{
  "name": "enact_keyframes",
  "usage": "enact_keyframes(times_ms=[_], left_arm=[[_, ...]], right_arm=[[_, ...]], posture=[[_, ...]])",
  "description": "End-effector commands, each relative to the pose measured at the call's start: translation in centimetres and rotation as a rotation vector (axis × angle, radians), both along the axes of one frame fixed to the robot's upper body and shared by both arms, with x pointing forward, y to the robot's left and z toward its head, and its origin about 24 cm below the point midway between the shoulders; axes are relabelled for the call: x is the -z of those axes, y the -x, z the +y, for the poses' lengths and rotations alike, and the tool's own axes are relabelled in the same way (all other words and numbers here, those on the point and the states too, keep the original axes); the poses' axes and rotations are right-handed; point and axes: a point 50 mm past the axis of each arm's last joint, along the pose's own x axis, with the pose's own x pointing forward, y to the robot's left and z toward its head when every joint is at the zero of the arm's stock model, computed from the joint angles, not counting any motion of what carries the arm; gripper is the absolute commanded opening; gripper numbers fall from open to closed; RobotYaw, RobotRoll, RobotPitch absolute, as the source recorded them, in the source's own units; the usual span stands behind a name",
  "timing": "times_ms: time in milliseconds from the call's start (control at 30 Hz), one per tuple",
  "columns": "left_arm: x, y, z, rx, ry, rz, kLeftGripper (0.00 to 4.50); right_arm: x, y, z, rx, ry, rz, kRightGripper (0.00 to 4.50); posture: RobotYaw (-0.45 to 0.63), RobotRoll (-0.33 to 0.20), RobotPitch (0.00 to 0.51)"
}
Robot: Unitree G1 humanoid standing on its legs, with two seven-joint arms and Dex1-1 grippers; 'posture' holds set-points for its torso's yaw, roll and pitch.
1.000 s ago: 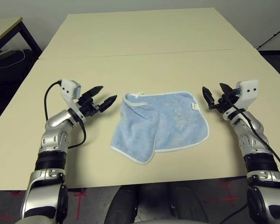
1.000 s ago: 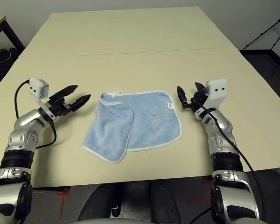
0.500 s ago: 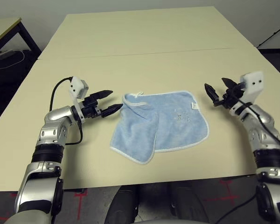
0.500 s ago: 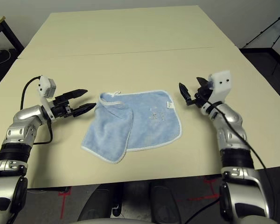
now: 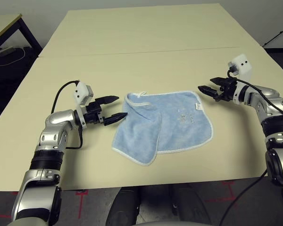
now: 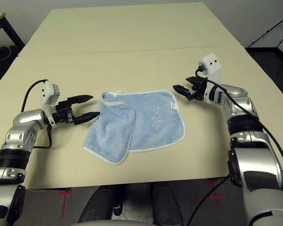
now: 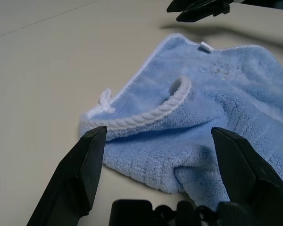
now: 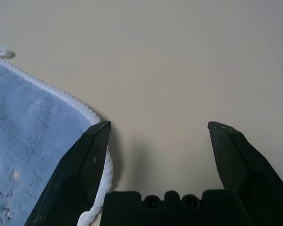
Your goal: Fold the towel and set it aside.
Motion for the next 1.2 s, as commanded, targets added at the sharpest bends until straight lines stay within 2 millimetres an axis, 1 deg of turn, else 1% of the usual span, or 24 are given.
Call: enact_keyframes(times_ms=[33, 367, 567, 667, 700, 833, 867, 1000, 1100, 1200], left_arm=[[-0.2, 0.3, -0.5, 0.016, 0.006, 0.007, 4.49], [-0.4, 0.7, -1.0, 0.031, 0.009, 0.014, 4.49], [-0.5, 0.7, -0.9, 0.034, 0.005, 0.015, 4.49], [-0.3, 0.8, -0.8, 0.034, 0.001, 0.022, 4.50], [-0.3, 0.9, -0.7, 0.033, 0.000, 0.025, 4.50], [-0.2, 1.0, -0.7, 0.031, -0.002, 0.030, 4.50], [-0.2, 1.1, -0.6, 0.030, -0.002, 0.031, 4.50], [-0.2, 1.0, -0.7, 0.030, -0.004, 0.035, 4.50], [-0.2, 1.0, -0.8, 0.032, -0.002, 0.038, 4.50], [-0.2, 1.0, -0.8, 0.031, -0.001, 0.044, 4.50]], right_arm=[[0.7, 0.0, 0.2, -0.065, 0.069, 0.042, 4.48], [0.9, -0.2, 1.5, -0.173, 0.079, 0.067, 4.48], [1.2, -0.5, 2.3, -0.185, 0.121, 0.073, 4.48], [1.4, -0.6, 2.6, -0.182, 0.145, 0.078, 3.88], [1.5, -0.6, 2.6, -0.182, 0.154, 0.082, 3.55], [1.6, -0.6, 2.7, -0.187, 0.164, 0.090, 2.00], [1.6, -0.6, 2.8, -0.189, 0.162, 0.093, 1.68], [1.6, -0.7, 2.9, -0.199, 0.155, 0.096, 0.07], [1.1, -0.7, 2.9, -0.199, 0.142, 0.078, 0.02], [0.0, -0.9, 2.9, -0.210, 0.129, 0.018, 0.02]], posture=[[0.11, 0.000, 0.169], [0.12, 0.000, 0.169], [0.11, 0.000, 0.169], [0.11, 0.000, 0.169], [0.12, 0.000, 0.171], [0.12, 0.000, 0.172], [0.12, 0.000, 0.169], [0.12, 0.000, 0.169], [0.12, 0.000, 0.166], [0.11, 0.000, 0.162]])
